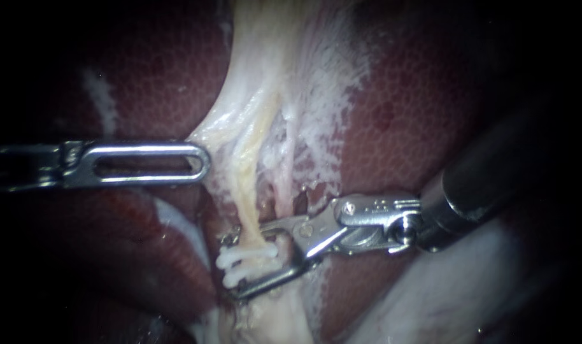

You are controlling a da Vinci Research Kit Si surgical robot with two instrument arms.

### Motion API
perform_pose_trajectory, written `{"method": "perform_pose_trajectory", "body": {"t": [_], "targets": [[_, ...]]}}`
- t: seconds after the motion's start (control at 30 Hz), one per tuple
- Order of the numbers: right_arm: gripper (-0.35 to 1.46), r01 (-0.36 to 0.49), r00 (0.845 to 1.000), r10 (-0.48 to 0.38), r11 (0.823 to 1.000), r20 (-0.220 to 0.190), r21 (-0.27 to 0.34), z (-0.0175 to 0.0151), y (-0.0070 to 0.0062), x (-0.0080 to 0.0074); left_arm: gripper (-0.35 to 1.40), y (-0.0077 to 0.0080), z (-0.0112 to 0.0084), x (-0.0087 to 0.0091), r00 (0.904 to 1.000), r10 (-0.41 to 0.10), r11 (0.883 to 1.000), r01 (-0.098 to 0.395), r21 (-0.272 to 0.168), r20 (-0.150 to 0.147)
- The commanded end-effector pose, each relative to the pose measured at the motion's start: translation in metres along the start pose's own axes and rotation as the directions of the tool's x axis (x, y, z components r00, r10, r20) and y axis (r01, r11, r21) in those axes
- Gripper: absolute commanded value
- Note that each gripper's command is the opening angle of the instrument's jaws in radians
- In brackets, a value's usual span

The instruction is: Going back second clip left tube

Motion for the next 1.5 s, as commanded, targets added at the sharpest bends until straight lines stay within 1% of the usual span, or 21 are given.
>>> {"method": "perform_pose_trajectory", "body": {"t": [0.03,0.27,0.57,0.83,0.97,1.17,1.5], "targets": [[0.60,0.004,1.000,-0.004,1.000,-0.001,-0.005,-0.0005,0.0000,0.0001,-0.35,0.0000,0.0000,0.0000,1.0000,0.000,1.000,0.000,0.001,0.000],[0.60,0.017,1.000,-0.017,0.999,-0.007,-0.036,-0.0047,-0.0004,0.0012,-0.35,0.0000,0.0000,0.0000,1.0000,0.000,1.000,0.000,0.001,0.000],[0.60,0.017,1.000,-0.018,0.997,-0.010,-0.081,-0.0109,-0.0010,0.0015,-0.35,0.0000,0.0000,0.0001,1.0000,0.001,1.000,-0.001,0.001,0.000],[0.60,0.040,0.999,-0.041,0.991,-0.011,-0.125,-0.0160,-0.0012,0.0034,-0.35,0.0002,0.0000,0.0002,1.0000,0.001,1.000,-0.001,0.001,0.000],[0.60,0.043,0.999,-0.045,0.989,-0.012,-0.139,-0.0178,-0.0016,0.0041,-0.35,0.0002,0.0001,0.0002,1.0000,0.002,1.000,-0.002,0.001,0.000],[0.60,0.053,0.998,-0.056,0.989,-0.016,-0.140,-0.0193,-0.0021,0.0045,-0.35,0.0005,0.0001,0.0002,1.0000,0.002,1.000,-0.002,0.001,0.000],[0.60,0.053,0.998,-0.056,0.989,-0.016,-0.139,-0.0195,-0.0023,0.0044,-0.35,0.0009,0.0005,0.0005,1.0000,0.004,1.000,-0.004,0.000,0.001]]}}
